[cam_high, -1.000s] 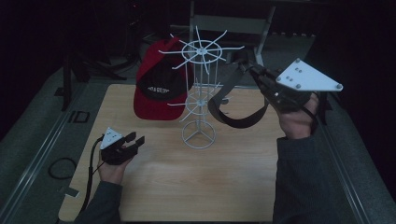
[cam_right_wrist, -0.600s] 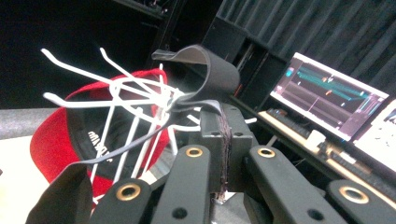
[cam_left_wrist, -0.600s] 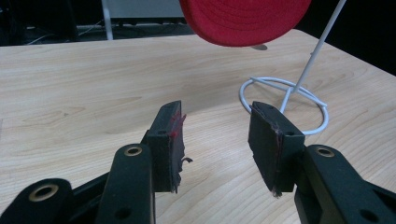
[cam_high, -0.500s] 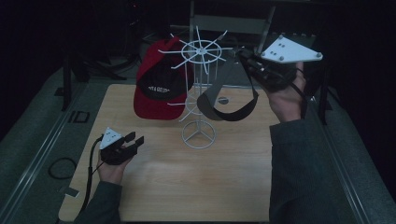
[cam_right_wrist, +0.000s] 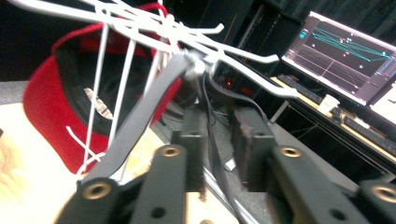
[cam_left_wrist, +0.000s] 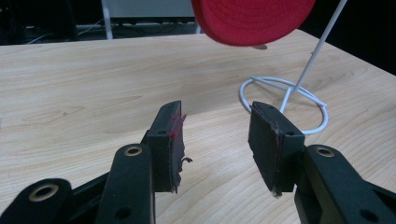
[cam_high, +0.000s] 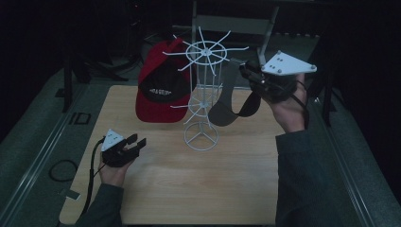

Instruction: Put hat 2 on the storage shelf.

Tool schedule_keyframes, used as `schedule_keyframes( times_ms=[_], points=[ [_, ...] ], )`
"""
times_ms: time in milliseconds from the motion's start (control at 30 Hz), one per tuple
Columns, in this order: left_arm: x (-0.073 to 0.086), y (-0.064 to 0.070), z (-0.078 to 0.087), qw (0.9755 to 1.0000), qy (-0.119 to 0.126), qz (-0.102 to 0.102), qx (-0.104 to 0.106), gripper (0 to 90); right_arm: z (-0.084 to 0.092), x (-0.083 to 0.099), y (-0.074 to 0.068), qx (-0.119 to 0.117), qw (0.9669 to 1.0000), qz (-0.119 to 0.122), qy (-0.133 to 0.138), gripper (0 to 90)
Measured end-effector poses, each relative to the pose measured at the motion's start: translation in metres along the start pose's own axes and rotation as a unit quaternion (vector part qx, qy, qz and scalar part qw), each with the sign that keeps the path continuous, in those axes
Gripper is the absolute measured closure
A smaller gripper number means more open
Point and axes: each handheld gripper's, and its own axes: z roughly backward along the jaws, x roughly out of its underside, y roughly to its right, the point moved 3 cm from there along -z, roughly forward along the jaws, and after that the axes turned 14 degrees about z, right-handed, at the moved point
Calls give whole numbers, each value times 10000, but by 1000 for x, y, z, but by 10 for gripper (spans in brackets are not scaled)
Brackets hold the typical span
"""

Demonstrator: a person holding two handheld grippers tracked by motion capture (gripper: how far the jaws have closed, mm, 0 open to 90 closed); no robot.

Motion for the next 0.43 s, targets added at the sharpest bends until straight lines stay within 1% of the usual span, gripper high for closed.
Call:
schedule_keyframes(
  times_ms=[67,200,233,333,433],
  points=[
    [0,0,0,10000,-1,6,-1,555,2,4,0,4,10000,-95,9,606],
    [0,0,1,10000,5,7,-7,554,5,11,-1,48,9999,-126,-12,455],
    [0,0,1,10000,8,7,-7,554,6,13,-1,91,9999,-127,-31,429],
    [0,-1,1,10000,4,7,-8,553,10,19,0,153,9996,-231,-50,360],
    [-1,-1,1,10000,16,12,-5,551,15,26,0,139,9994,-312,-22,304]
  ],
)
